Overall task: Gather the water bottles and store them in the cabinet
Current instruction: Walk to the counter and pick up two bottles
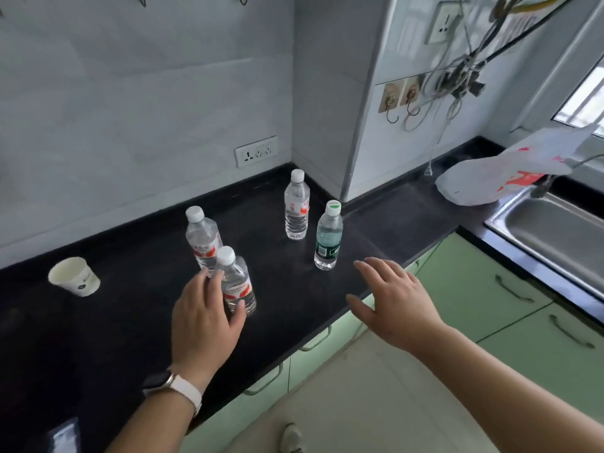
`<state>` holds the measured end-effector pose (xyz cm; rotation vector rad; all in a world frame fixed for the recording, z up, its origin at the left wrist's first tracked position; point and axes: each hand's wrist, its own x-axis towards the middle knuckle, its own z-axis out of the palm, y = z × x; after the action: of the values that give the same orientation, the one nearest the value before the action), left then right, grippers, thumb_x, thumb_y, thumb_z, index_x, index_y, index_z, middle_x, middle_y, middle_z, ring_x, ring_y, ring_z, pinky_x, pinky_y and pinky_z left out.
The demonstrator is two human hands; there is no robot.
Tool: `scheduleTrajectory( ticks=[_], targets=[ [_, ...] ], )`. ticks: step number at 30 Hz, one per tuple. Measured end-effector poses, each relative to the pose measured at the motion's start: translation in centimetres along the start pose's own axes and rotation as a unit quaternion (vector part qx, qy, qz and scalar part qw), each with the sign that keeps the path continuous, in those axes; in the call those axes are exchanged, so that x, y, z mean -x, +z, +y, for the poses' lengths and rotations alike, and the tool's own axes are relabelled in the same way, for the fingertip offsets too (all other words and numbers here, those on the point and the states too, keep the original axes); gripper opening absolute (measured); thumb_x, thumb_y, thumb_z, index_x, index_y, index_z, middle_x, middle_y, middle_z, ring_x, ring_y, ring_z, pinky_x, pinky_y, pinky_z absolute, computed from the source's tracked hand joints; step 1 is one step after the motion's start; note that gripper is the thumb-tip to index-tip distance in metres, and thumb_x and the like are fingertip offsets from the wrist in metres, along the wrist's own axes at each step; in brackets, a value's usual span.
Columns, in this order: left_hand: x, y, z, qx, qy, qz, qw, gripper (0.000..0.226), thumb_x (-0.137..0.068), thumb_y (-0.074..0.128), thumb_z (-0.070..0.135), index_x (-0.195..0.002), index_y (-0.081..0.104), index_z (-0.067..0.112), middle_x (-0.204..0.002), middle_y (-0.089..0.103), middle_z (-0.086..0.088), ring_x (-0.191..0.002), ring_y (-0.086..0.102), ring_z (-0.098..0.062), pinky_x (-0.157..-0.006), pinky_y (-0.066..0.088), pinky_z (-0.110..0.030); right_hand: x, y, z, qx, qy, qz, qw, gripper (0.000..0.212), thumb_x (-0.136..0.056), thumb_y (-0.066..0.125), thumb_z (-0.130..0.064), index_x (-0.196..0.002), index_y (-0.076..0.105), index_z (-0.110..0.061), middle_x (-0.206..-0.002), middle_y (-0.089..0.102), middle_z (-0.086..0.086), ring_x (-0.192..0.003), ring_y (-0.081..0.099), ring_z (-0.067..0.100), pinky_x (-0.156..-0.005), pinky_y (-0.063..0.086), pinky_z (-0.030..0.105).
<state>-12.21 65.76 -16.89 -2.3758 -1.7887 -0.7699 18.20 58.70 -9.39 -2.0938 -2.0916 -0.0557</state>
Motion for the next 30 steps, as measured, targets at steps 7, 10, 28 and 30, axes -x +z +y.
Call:
scheduleTrajectory(
  ticks=[7, 10, 28, 30],
  targets=[
    [-1.6, 3.1, -0.8, 0.106, -0.111, -0.061, 0.986, 0.072, -0.083, 0.078, 0.036, -0.139, 0.046, 0.005, -0.134, 0.057, -0.014, -0.121, 0.057, -0.031, -0.093, 0.054, -0.048, -6.0, 2.9, 1.7, -0.127, 0.119, -0.087, 0.981, 0.077, -0.090, 0.052, -0.061, -0.152, 0.025, -0.024, -0.152, 0.037, -0.004, -0.139, 0.034, 0.019, -0.107, 0.037, 0.038],
    [-2.1, 3.8, -0.1, 0.180, -0.180, -0.062, 0.965, 0.073, -0.084, 0.078, 0.037, -0.143, 0.045, 0.010, -0.133, 0.056, -0.007, -0.123, 0.055, -0.024, -0.095, 0.052, -0.043, -8.5, 4.6, 2.7, -0.186, 0.161, -0.102, 0.964, 0.084, -0.084, 0.060, -0.062, -0.151, 0.025, -0.025, -0.152, 0.037, -0.004, -0.138, 0.037, 0.019, -0.105, 0.041, 0.040],
    [-5.8, 6.6, 7.2, 0.248, -0.552, 0.082, 0.792, 0.068, -0.076, 0.087, 0.027, -0.134, 0.051, 0.027, -0.116, 0.066, 0.010, -0.106, 0.065, -0.016, -0.094, 0.051, -0.036, -19.4, 11.3, 8.3, -0.424, 0.038, -0.194, 0.884, 0.072, -0.072, 0.082, -0.037, -0.132, 0.041, -0.034, -0.116, 0.056, -0.018, -0.101, 0.056, 0.005, -0.078, 0.040, 0.023],
    [-6.2, 6.6, 8.0, 0.243, -0.563, 0.097, 0.784, 0.062, -0.076, 0.087, 0.025, -0.128, 0.054, 0.029, -0.113, 0.067, 0.012, -0.105, 0.066, -0.013, -0.093, 0.052, -0.037, -19.9, 11.6, 8.9, -0.433, 0.010, -0.214, 0.876, 0.067, -0.072, 0.082, -0.038, -0.124, 0.041, -0.039, -0.111, 0.055, -0.023, -0.100, 0.056, 0.002, -0.078, 0.042, 0.020]
  ],
)
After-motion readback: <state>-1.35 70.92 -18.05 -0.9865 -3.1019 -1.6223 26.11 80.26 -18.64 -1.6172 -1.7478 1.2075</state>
